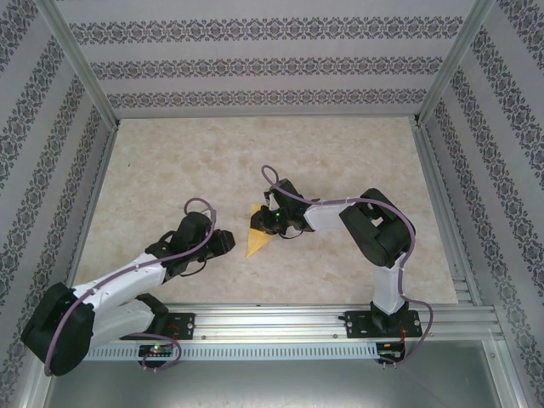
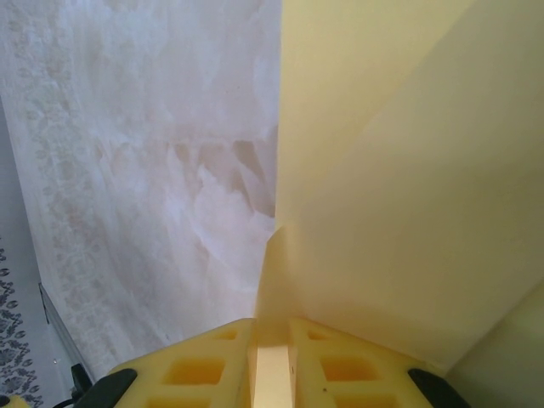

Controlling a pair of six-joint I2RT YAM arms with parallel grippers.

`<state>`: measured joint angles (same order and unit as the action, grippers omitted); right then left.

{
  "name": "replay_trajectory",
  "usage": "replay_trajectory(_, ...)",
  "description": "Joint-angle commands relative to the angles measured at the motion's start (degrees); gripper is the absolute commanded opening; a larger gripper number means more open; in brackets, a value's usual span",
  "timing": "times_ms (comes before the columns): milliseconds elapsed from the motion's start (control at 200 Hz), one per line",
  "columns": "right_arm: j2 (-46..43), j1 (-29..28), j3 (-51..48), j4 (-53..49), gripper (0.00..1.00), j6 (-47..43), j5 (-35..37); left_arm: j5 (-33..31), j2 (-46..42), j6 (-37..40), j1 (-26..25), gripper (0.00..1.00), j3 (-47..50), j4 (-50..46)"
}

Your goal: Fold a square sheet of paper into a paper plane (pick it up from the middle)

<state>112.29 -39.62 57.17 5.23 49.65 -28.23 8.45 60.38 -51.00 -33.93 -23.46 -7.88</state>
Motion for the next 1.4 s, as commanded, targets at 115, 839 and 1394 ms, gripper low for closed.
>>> replay_trajectory(115,1.7,0.3,-2.3,-0.3,0.18,0.1,2.4,4.6,2.2,0.4,0.8,0.25,-2.3,2.1)
replay_trajectory(839,1.3,0.2,-3.9,-0.2,0.18,-0.3,2.4,21.8,27.6,-4.6,0.8,0.2,-6.8,27.7)
replay_trajectory(1394,1.2,0.1,-4.4,-0.7,0.18,-0.8,2.5,21.8,30.0,-4.6,1.5,0.2,-3.7,30.2)
